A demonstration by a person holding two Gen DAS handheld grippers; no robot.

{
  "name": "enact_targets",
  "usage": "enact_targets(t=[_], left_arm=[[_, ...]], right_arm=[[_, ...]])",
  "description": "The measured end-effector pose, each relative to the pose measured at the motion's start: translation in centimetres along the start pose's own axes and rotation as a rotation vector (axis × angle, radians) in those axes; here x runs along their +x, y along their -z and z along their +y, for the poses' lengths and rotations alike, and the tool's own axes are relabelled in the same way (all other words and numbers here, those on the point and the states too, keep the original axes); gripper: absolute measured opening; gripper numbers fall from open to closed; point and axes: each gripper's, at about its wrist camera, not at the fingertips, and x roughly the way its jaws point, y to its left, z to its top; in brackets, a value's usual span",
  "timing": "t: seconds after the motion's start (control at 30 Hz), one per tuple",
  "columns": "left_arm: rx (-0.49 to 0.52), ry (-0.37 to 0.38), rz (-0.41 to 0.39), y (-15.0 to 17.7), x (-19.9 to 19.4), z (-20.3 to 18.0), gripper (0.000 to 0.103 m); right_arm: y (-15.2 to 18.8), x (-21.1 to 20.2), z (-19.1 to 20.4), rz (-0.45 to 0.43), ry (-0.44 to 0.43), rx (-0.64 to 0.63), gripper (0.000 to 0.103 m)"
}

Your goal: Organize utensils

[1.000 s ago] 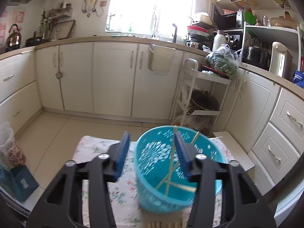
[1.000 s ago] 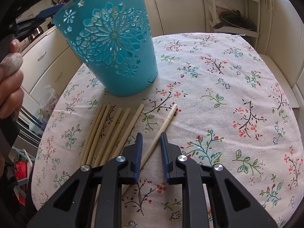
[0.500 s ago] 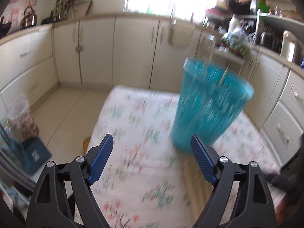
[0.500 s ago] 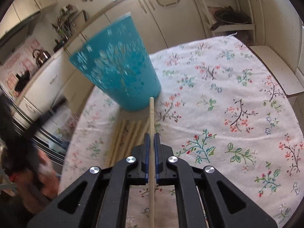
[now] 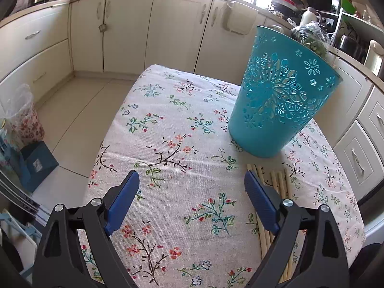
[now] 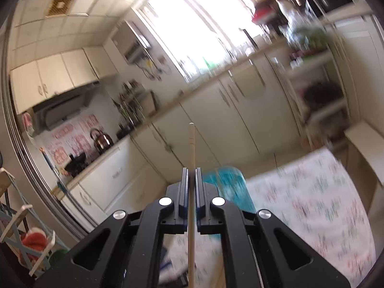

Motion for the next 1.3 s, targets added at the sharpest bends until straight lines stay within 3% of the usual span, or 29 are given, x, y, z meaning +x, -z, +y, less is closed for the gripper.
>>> enact_targets(t=[0.1, 0.2, 0.4, 0.6, 0.8, 1.0, 1.17, 1.3], left_arm=[[-0.016, 0.006, 0.001, 0.0, 0.1, 0.3, 0.086], [-0.027, 0.009, 0.004, 0.0, 0.1, 0.5, 0.086], [-0.043, 0.013, 0.007, 0.0, 0.3, 0.8, 0.086], [-0.038, 0.01, 0.008, 0.0, 0.3, 0.7, 0.086], [-0.039, -0.005, 0.011, 0.0, 0.4, 0.6, 0.086], [-0.043, -0.011, 0.011, 0.1, 0.4, 0.7, 0.086], [-0.035, -0.018, 0.012, 0.1, 0.4, 0.5, 0.086], [-0.042, -0.018, 0.015, 0.1, 0.5, 0.7, 0.086]], right_arm=[[-1.2, 2.8, 0.9, -0.095, 0.02, -0.041, 0.006], [-1.1, 6.4, 0.5, -0.149, 0.098, -0.087, 0.006], [2.2, 10.7, -2.0, -0.017, 0.182, -0.1, 0.006], [4.6, 7.9, -2.3, 0.039, 0.17, -0.126, 0.007], [6.7, 3.0, -2.2, 0.075, 0.16, -0.104, 0.019], [12.6, 1.0, -3.5, 0.275, 0.22, -0.083, 0.022], [16.8, 3.0, -5.0, 0.468, 0.267, -0.063, 0.02], [18.5, 4.2, -5.3, 0.554, 0.29, -0.079, 0.019]])
